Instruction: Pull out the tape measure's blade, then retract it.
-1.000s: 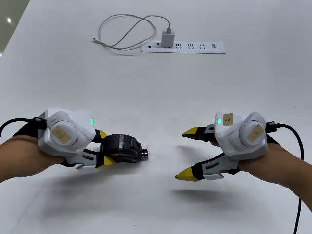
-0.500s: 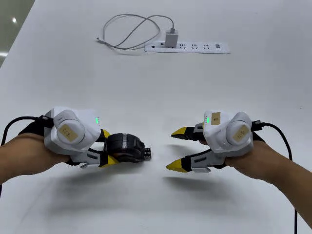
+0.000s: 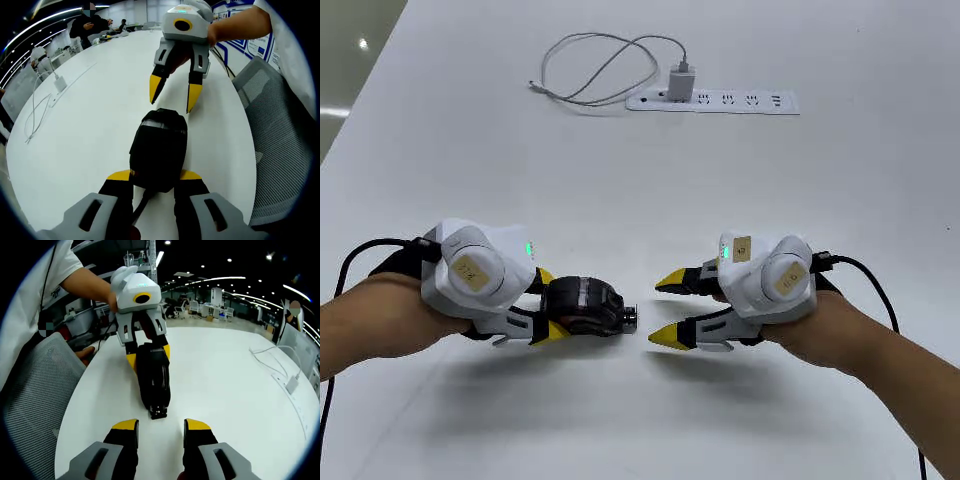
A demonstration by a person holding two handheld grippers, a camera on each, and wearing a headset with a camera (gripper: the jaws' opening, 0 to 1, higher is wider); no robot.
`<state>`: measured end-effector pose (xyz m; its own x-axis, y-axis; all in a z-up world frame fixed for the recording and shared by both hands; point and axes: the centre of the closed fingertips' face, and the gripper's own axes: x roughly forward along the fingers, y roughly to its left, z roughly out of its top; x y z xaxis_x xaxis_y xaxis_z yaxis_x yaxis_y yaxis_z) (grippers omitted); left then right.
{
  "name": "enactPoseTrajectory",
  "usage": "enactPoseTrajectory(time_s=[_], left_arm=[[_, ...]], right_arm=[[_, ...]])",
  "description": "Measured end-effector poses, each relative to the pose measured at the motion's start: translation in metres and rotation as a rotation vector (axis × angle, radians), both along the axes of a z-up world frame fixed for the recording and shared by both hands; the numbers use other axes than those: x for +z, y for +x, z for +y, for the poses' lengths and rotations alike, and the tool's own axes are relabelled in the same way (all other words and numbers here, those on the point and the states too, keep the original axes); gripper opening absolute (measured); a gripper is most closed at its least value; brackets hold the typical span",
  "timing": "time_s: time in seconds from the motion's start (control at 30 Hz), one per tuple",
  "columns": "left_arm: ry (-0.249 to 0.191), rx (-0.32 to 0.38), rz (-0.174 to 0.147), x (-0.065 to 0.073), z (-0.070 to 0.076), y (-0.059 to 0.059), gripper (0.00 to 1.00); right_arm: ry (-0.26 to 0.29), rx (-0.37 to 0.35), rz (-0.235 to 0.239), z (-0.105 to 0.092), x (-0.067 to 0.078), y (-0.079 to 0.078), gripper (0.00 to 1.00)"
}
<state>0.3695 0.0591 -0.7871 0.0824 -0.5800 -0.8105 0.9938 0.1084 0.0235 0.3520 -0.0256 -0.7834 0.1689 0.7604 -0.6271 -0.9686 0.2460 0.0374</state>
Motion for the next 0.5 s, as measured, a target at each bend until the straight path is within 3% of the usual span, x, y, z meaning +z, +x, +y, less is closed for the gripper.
enactPoseTrajectory(time_s=[0.5], left_arm=[[0.002,-0.001,0.006,-0.001,-0.001,0.001,0.26]], right_arm=[[0.006,0.038,0.000,0.014,-0.011,0.002,0.24]])
